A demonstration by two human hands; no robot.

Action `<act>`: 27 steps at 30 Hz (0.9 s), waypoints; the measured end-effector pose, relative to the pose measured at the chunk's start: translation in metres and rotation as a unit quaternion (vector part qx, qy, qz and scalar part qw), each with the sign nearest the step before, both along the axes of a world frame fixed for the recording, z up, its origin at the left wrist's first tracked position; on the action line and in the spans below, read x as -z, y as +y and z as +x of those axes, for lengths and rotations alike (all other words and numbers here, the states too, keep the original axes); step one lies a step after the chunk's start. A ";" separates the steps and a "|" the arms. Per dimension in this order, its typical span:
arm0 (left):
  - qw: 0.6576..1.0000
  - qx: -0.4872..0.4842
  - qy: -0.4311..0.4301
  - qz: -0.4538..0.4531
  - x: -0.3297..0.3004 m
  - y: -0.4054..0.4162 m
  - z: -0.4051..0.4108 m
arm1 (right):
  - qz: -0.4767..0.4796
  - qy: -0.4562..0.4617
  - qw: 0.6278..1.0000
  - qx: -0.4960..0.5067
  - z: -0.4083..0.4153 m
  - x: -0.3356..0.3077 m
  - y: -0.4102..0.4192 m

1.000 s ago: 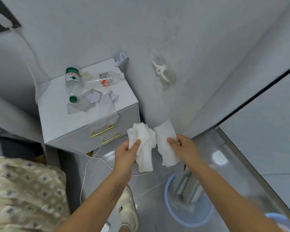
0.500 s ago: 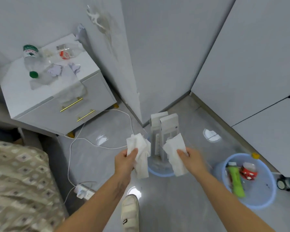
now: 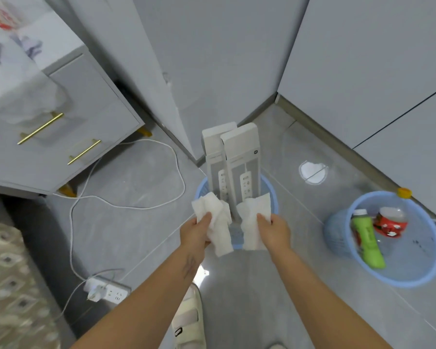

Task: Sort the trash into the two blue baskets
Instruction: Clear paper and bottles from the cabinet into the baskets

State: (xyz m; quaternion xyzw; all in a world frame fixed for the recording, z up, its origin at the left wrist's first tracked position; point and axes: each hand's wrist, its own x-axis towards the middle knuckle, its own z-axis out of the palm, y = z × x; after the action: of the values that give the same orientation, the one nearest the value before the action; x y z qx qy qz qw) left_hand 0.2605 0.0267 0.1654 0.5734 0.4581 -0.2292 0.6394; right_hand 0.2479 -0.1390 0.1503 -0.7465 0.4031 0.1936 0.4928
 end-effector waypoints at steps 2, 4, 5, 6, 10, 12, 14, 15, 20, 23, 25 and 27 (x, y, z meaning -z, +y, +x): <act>1.000 0.021 0.011 0.008 0.010 0.001 0.004 | 0.011 0.032 0.999 0.038 0.003 0.012 0.002; 0.999 0.031 0.032 0.004 0.013 0.004 0.003 | 0.069 0.070 0.992 0.076 0.003 0.019 0.002; 0.999 0.034 0.041 0.002 0.012 0.005 0.001 | 0.105 0.082 0.986 0.098 0.003 0.017 0.003; 0.998 0.038 0.049 0.002 0.009 0.006 -0.001 | 0.134 0.091 0.980 0.114 0.002 0.011 0.003; 0.998 0.039 0.055 -0.004 -0.016 0.010 -0.004 | 0.131 0.093 0.985 0.061 0.003 -0.017 0.000; 0.999 0.029 0.038 -0.008 -0.037 0.014 -0.003 | 0.124 0.079 0.989 0.016 0.007 -0.039 -0.001; 0.999 0.034 0.016 0.000 -0.055 0.017 -0.002 | 0.121 0.062 0.990 -0.025 0.008 -0.059 0.003; 0.999 0.037 0.000 0.011 -0.068 0.020 -0.001 | 0.117 0.047 0.991 -0.052 0.011 -0.071 0.006; 0.987 0.044 -0.115 0.108 -0.154 0.061 0.016 | 0.072 -0.036 0.966 -0.245 0.042 -0.155 0.043; 0.972 0.052 -0.167 0.156 -0.194 0.108 0.046 | 0.037 -0.086 0.925 -0.368 0.086 -0.200 0.077; 0.956 0.063 -0.198 0.209 -0.208 0.146 0.069 | 0.005 -0.116 0.899 -0.423 0.123 -0.222 0.108; 0.943 0.052 -0.214 0.249 -0.218 0.186 0.096 | -0.025 -0.144 0.877 -0.458 0.160 -0.234 0.145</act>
State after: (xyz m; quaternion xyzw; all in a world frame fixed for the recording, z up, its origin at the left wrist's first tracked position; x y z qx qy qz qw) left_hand 0.3568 0.2131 0.3838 0.7728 0.3230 -0.0124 0.5461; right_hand 0.4078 0.0063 0.3844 -0.8792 -0.0553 0.2779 0.3831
